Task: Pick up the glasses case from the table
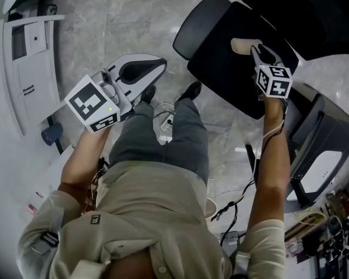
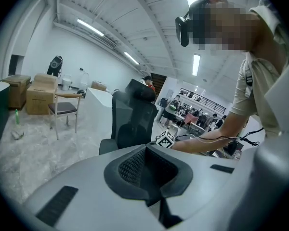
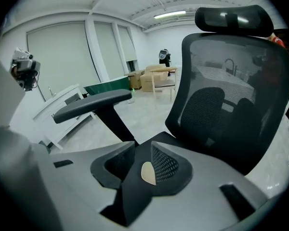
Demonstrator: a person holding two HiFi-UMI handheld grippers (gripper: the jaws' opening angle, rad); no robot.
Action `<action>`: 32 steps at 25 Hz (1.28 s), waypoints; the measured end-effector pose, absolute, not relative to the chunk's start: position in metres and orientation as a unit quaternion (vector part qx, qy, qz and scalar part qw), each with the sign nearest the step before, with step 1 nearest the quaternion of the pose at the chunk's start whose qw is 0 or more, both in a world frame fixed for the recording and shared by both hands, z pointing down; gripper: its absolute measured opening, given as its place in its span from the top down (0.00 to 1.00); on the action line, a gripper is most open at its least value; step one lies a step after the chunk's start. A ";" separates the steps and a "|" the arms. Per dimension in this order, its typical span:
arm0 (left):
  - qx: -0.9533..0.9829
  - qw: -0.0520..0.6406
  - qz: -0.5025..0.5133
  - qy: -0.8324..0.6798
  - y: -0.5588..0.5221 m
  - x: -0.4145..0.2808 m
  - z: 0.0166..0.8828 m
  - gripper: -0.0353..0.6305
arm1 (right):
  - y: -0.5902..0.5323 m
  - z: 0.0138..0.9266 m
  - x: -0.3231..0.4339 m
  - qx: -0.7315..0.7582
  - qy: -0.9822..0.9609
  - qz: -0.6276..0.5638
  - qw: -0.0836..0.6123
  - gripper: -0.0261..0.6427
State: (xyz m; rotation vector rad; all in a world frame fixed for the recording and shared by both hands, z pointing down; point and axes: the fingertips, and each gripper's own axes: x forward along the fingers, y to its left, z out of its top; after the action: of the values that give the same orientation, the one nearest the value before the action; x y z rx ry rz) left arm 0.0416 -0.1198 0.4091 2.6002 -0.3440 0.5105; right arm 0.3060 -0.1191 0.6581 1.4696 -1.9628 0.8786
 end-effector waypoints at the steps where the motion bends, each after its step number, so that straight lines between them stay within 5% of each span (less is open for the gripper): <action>1: 0.946 0.233 0.187 -0.126 -0.120 0.041 0.412 0.93 | -0.119 0.664 0.305 0.541 -0.727 0.325 0.270 0.79; 32: 0.931 0.263 0.210 -0.144 -0.140 0.039 0.487 0.93 | -0.108 0.800 0.294 0.377 -0.759 0.262 0.461 0.54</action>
State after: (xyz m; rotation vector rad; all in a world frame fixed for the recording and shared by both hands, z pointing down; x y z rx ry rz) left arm 0.0386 -0.1396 0.4865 2.5167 -0.3906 0.5683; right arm 0.2939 -0.1084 0.8004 0.9269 -1.8681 0.6434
